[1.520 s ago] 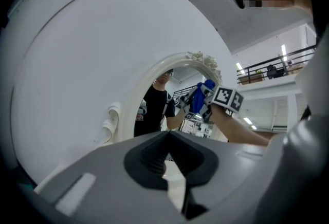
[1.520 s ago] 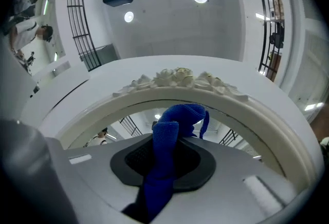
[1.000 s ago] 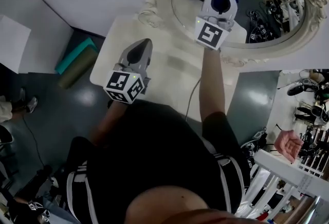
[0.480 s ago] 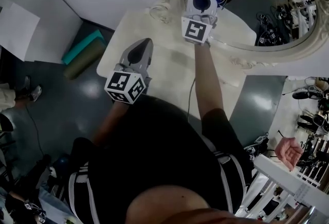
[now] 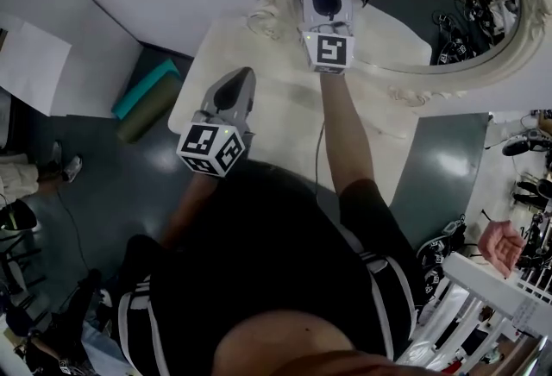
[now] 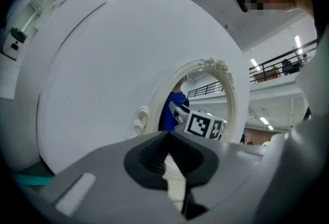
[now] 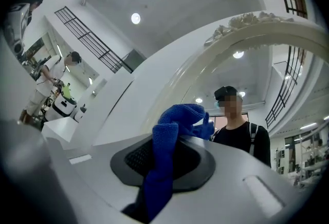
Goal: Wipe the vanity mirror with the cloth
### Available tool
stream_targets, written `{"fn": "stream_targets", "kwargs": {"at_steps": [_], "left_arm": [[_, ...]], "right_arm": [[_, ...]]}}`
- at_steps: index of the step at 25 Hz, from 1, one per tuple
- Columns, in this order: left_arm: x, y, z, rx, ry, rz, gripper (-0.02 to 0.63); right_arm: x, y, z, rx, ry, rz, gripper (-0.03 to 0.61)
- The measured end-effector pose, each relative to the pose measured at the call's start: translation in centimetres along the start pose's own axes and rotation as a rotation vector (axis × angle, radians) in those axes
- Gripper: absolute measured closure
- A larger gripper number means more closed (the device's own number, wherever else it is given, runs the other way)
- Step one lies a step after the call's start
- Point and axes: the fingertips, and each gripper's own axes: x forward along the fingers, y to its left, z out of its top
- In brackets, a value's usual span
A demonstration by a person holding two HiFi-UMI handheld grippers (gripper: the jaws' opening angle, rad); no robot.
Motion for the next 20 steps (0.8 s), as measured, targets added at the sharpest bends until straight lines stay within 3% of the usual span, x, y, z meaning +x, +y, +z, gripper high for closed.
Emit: {"fn": "stream_targets", "kwargs": {"at_steps": [4,11,20], "left_arm": [[1.0,-1.1,0.5,0.016,0.02,-0.041,0.603],[2.5,-3.0,1.2,0.052,0.048,-0.143,0.603],[5.7,-5.5,0.1,0.06,0.099,-0.26,0.603]], "right_arm": [[-2.2,-1.6,2.6,0.075,-0.072,-0.049,0.505],[-6.9,-4.6,6.3,0.116,-0.157,-0.181,0.505],[-17.8,-14.6,2.2,0.191,-0.112,-0.57,0.505]]}}
